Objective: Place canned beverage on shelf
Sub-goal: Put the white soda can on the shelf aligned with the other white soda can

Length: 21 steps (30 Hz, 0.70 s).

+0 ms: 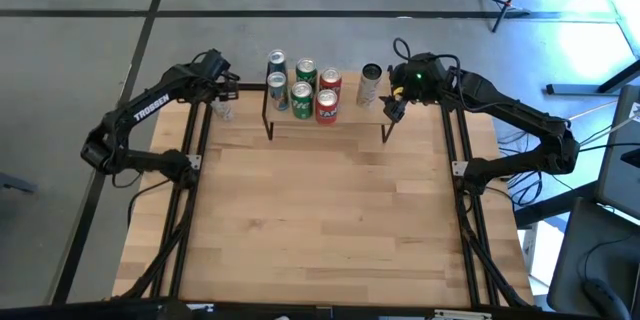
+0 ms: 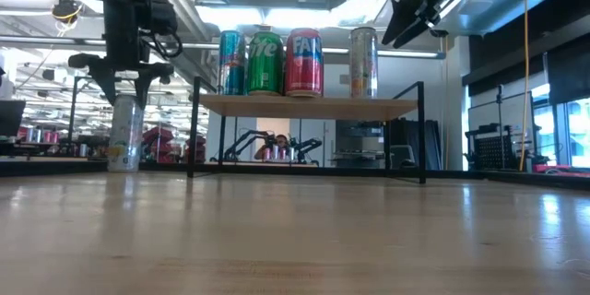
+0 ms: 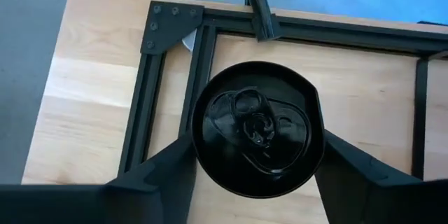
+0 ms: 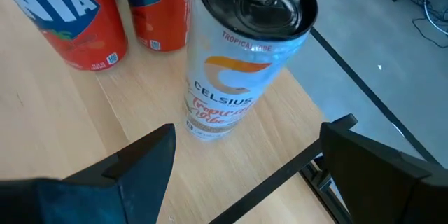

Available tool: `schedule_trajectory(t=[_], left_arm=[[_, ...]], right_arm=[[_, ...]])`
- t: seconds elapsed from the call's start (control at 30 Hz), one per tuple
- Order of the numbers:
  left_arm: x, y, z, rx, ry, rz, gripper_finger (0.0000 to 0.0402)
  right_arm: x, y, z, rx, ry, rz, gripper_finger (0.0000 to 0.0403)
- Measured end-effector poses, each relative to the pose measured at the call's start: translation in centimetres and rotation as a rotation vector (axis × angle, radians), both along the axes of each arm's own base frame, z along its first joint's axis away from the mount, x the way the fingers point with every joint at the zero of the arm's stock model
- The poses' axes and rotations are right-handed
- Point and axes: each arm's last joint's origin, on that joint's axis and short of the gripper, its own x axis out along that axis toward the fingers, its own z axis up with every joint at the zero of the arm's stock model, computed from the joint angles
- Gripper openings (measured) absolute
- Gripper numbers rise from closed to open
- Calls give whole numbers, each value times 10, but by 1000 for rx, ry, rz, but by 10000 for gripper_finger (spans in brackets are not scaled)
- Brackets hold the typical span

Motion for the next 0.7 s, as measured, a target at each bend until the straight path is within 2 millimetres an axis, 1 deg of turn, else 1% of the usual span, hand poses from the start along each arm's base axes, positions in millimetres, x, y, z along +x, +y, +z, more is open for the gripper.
schedule_trajectory(t=[0.07,0.17,0.3,0.4,0.53,0.7], left_arm=[[2,-2,2,-3,5,-21,212],[5,-7,11,-4,-21,-74,208],[9,-20,33,8,-93,-140,206],[9,-32,43,16,-107,-163,205],[9,-53,46,-47,-114,-201,205],[3,-78,48,-156,-57,-262,205]], right_arm=[[0,0,0,1,2,0,337],[0,0,0,1,1,0,337],[0,0,0,1,1,0,337],[1,0,0,6,-12,-9,337],[2,-1,2,4,-34,-16,337],[1,1,0,35,-31,12,337]])
